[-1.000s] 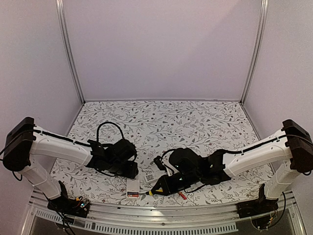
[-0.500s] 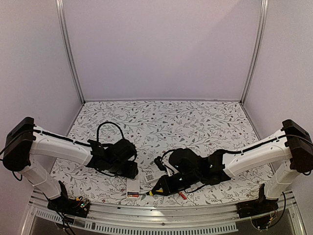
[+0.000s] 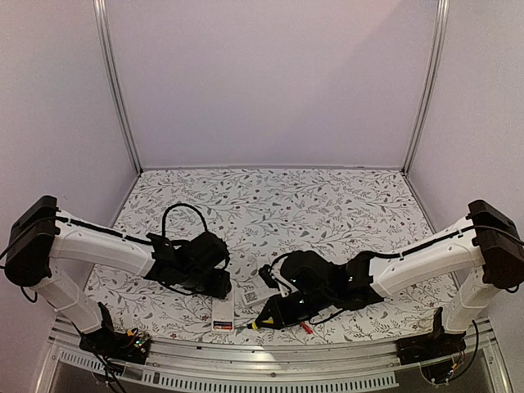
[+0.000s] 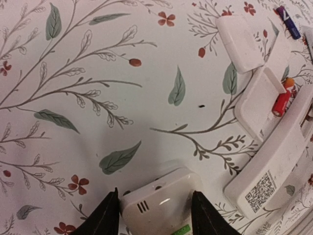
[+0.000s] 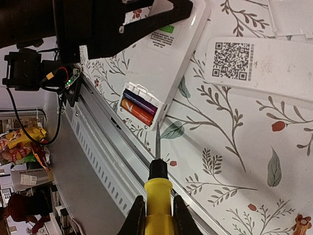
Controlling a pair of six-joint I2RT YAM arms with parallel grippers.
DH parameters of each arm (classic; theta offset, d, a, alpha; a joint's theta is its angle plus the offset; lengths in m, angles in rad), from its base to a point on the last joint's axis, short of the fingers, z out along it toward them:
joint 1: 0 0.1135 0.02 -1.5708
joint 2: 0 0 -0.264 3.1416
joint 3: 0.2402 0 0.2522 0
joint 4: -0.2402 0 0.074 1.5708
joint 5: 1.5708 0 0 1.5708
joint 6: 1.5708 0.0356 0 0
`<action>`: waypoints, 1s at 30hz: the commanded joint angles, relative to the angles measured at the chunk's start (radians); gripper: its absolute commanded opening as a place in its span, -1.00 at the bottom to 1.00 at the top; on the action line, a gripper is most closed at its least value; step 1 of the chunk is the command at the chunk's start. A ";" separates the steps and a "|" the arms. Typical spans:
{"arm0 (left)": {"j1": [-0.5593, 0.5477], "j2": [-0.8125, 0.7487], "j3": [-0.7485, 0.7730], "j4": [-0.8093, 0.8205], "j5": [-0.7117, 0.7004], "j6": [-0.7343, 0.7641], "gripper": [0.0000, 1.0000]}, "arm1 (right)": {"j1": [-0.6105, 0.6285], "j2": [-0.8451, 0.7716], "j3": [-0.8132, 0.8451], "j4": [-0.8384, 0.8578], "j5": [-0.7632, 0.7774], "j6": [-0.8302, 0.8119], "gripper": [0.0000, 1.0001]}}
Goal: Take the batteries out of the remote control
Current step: Adjust the remote control without the battery cover at the center of the board.
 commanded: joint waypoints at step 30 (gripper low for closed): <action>-0.030 0.040 -0.026 -0.126 0.045 0.008 -0.06 | 0.004 -0.024 0.008 -0.002 -0.005 0.007 -1.00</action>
